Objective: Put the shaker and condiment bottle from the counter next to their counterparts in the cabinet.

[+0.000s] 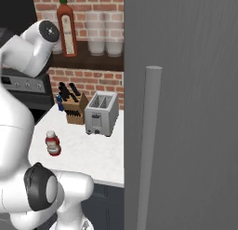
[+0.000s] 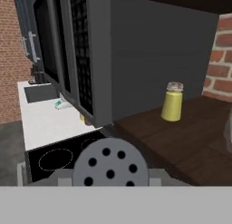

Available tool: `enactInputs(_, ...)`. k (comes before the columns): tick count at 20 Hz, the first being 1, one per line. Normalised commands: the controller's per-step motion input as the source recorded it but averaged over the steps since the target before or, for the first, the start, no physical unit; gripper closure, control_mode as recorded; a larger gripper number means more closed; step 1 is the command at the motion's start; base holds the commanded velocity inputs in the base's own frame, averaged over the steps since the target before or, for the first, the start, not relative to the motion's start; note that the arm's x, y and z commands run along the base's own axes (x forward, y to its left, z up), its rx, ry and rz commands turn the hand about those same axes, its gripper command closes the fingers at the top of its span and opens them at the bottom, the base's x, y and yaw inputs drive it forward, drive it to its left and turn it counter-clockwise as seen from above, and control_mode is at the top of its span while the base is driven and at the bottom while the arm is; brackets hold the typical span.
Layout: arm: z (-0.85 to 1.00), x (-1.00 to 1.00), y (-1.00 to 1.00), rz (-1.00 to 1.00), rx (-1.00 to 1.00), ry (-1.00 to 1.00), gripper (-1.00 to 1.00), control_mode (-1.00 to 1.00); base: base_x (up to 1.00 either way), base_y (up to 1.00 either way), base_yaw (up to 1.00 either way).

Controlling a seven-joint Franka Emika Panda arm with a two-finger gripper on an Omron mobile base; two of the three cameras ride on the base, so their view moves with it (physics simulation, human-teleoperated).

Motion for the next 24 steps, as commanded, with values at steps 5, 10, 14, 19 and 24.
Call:
enactInputs(5, 0.23, 0.22, 0.05, -0.26, -0.03, 0.03, 1.0, -1.0, 0.0, 0.0, 0.0)
enactInputs(10, 0.02, 0.06, 0.03, -0.09, 0.0, 0.01, 1.0, -1.0, 0.0, 0.0, 0.0)
enactInputs(14, 0.0, 0.1, 0.0, 0.0, 0.0, 0.04, 1.0, -1.0, 0.0, 0.0, 0.0)
enactInputs(19, 0.0, 0.33, 0.0, -0.11, -0.03, 0.28, 1.0, -1.0, 0.0, 0.0, 0.0)
enactInputs(24, 0.02, 0.34, 0.0, -0.18, -0.09, 0.32, 1.0, -1.0, 0.0, 0.0, 0.0)
